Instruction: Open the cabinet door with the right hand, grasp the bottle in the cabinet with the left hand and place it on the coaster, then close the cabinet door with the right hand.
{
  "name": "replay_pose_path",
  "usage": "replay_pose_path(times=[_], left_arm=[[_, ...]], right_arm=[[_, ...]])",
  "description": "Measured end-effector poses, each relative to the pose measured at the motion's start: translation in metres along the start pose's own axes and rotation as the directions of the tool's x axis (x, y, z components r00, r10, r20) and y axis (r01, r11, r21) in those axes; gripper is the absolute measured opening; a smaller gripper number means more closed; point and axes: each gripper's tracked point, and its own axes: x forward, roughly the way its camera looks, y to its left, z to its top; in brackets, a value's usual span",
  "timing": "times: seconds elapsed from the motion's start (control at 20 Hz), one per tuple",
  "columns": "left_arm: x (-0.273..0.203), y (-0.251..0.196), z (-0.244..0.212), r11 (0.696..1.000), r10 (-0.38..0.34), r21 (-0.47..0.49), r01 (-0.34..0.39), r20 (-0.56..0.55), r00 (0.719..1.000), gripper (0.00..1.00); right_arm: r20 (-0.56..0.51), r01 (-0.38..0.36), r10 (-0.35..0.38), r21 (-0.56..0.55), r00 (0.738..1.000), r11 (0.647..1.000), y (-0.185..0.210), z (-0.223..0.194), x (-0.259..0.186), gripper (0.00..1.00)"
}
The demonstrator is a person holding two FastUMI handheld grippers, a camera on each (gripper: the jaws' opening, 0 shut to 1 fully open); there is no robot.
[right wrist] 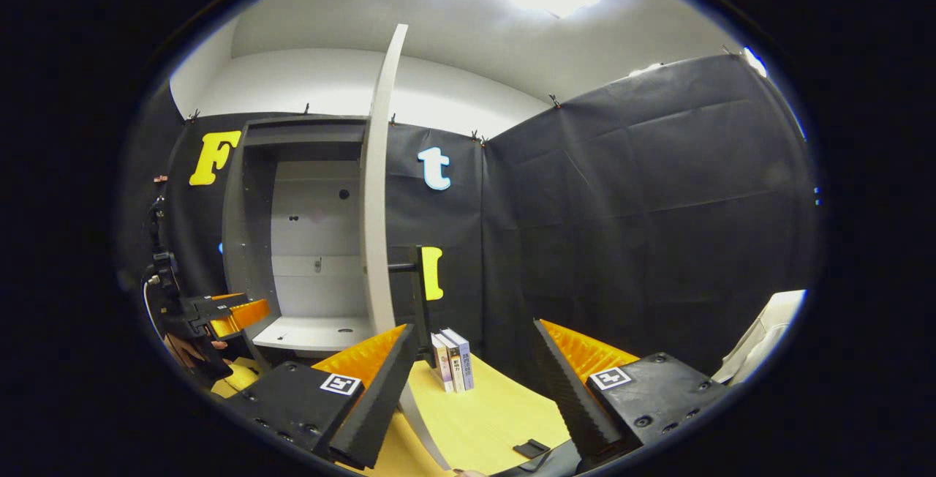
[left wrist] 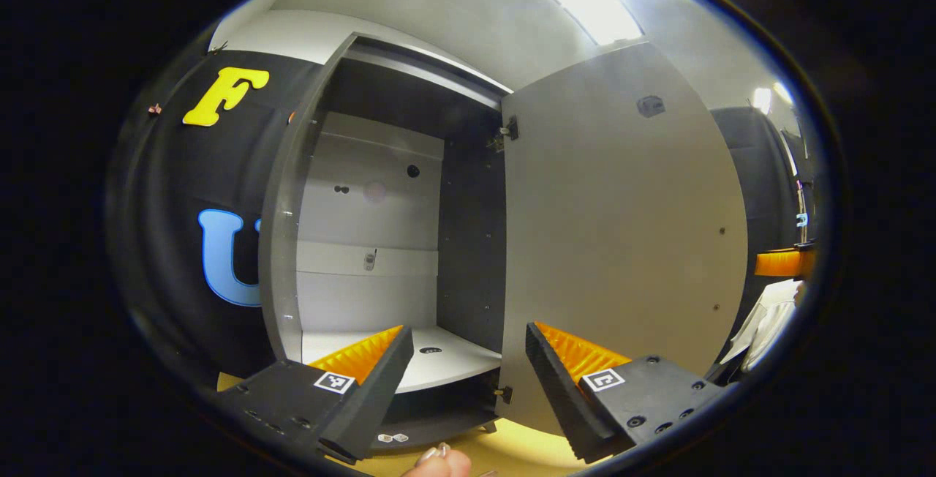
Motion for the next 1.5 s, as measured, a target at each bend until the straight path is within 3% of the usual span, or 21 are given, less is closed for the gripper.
replay_pose_path(times=[0.15, 0.2, 0.25, 0.75, 1.3, 1.5], left_arm=[[0.003, -0.001, -0.002, 0.999, 0.027, 0.033, -0.027, -0.009, 1.0, 0.97], [0.003, 0.001, -0.003, 0.998, 0.043, 0.036, -0.043, -0.013, 0.999, 0.97], [0.003, 0.0, -0.005, 0.998, 0.056, 0.034, -0.056, -0.019, 0.998, 0.97], [-0.01, 0.034, -0.014, 0.976, 0.216, 0.041, -0.214, -0.043, 0.976, 0.97], [-0.059, 0.067, -0.003, 0.952, 0.298, 0.09, -0.293, -0.042, 0.954, 0.97], [-0.077, 0.078, 0.006, 0.943, 0.322, 0.102, -0.318, -0.03, 0.946, 0.97]], right_arm=[[-0.024, -0.079, 0.078, -0.003, 0.997, 0.997, 0.002, -0.003, 0.023, 0.97], [-0.029, -0.111, 0.111, -0.002, 0.993, 0.994, 0.005, -0.004, 0.029, 0.91], [-0.031, -0.149, 0.148, 0.001, 0.988, 0.989, 0.011, -0.005, 0.033, 0.97], [-0.08, -0.328, 0.331, 0.054, 0.94, 0.943, 0.038, -0.012, 0.039, 0.98], [-0.12, -0.537, 0.553, 0.139, 0.825, 0.832, 0.137, -0.019, 0.017, 0.97], [-0.11, -0.559, 0.558, 0.032, 0.822, 0.829, 0.172, -0.024, 0.027, 0.97]])
